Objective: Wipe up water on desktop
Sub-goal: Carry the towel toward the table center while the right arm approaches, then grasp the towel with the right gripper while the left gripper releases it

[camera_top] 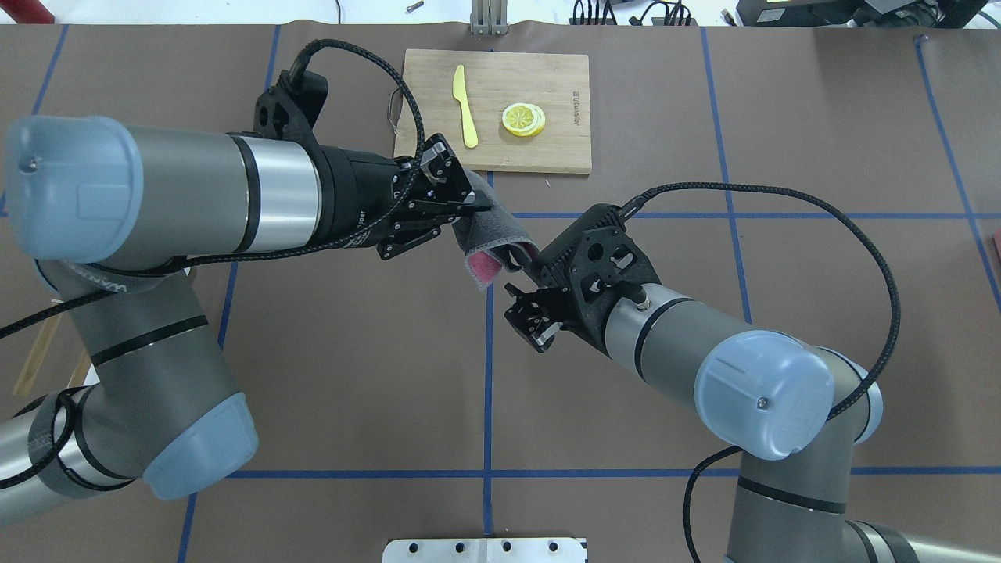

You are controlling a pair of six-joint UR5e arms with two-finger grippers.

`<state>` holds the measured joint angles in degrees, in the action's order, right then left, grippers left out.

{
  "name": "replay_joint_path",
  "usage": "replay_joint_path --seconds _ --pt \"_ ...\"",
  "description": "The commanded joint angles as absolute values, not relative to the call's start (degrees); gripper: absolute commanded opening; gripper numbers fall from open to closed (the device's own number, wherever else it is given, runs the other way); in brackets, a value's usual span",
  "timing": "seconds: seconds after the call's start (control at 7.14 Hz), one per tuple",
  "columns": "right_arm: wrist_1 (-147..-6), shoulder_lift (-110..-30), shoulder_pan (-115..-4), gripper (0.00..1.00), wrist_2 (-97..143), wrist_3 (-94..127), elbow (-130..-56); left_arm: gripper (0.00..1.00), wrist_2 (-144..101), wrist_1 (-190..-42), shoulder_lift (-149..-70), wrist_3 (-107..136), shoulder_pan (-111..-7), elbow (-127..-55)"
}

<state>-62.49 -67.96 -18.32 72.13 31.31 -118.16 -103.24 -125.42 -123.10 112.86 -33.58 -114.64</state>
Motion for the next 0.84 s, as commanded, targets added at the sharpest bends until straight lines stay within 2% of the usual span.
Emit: replay_joint_path --seconds 0.0,0.14,0.42,0.7 --pt "-62.5 -67.9 -17.4 0.66 70.3 31.4 -118.2 0.00 -102.6 -125.4 -123.1 112.9 -32.8 -114.7" --pt "-62.4 -67.9 -17.5 0.42 70.2 31.4 -118.3 0.00 -102.6 -125.4 -123.0 112.9 -32.8 -114.7" --pt "-62.2 -67.9 -17.7 0.00 70.1 32.1 -118.6 0.00 -102.6 -125.4 -123.0 112.9 -32.8 -114.7" --pt "-62.3 -68.3 -17.8 0.00 70.2 33.0 -118.6 0.00 -102.6 -125.4 -123.0 112.9 -32.8 -114.7"
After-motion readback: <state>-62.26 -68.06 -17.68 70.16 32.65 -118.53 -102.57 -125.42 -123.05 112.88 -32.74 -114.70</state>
